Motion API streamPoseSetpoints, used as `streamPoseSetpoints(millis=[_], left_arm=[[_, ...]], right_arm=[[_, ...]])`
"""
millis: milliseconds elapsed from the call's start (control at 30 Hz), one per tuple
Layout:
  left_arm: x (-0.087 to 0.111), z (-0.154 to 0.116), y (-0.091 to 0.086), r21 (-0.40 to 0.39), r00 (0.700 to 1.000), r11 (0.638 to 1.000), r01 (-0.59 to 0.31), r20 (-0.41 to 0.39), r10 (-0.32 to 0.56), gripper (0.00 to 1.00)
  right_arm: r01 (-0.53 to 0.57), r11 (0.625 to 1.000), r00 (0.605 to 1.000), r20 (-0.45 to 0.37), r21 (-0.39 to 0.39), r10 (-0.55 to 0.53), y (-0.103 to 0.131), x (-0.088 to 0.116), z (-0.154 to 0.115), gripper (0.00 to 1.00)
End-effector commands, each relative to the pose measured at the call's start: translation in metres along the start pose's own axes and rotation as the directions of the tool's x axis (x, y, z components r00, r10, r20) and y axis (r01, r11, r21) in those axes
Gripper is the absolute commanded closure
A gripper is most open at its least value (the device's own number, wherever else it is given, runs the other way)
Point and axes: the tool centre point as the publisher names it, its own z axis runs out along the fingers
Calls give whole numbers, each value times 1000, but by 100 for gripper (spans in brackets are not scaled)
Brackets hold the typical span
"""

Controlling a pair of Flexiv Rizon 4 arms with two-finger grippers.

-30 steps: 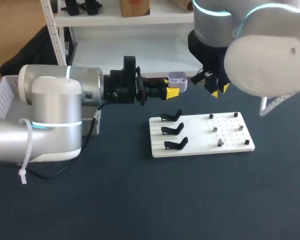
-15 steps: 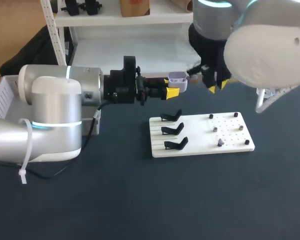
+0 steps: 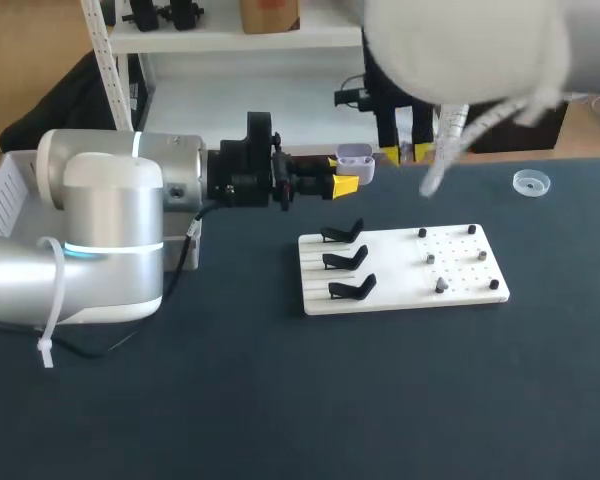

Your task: Pick up each earbud case from the left stands, insert the matching earbuds, close the lid, and place the case in the box.

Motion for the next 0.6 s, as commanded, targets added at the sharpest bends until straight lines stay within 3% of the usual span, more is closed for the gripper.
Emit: streamPoseSetpoints(millis=[33, 267, 300, 367, 467, 600], left_arm=[[0, 0, 0, -1, 1000, 1000, -1, 2, 1, 100], [0, 0, 0, -1, 1000, 1000, -1, 2, 1, 100], [0, 0, 0, -1, 1000, 1000, -1, 2, 1, 100], [0, 0, 0, -1, 1000, 1000, -1, 2, 1, 100], [0, 0, 0, -1, 1000, 1000, -1, 2, 1, 100], [0, 0, 0, -1, 1000, 1000, -1, 2, 1, 100]], right_arm=[[-253, 962, 950, -165, 99, 267, 8, -8, -4, 100], [-253, 962, 950, -165, 99, 267, 8, -8, -4, 100], [-297, 953, 934, -192, 57, 302, 10, -8, -9, 100], [-410, 911, 890, -198, 45, 410, 17, -11, -15, 100], [-482, 876, 852, -227, 14, 473, 29, -15, -22, 100], [-555, 831, 804, -230, 43, 549, 47, -18, -23, 100]])
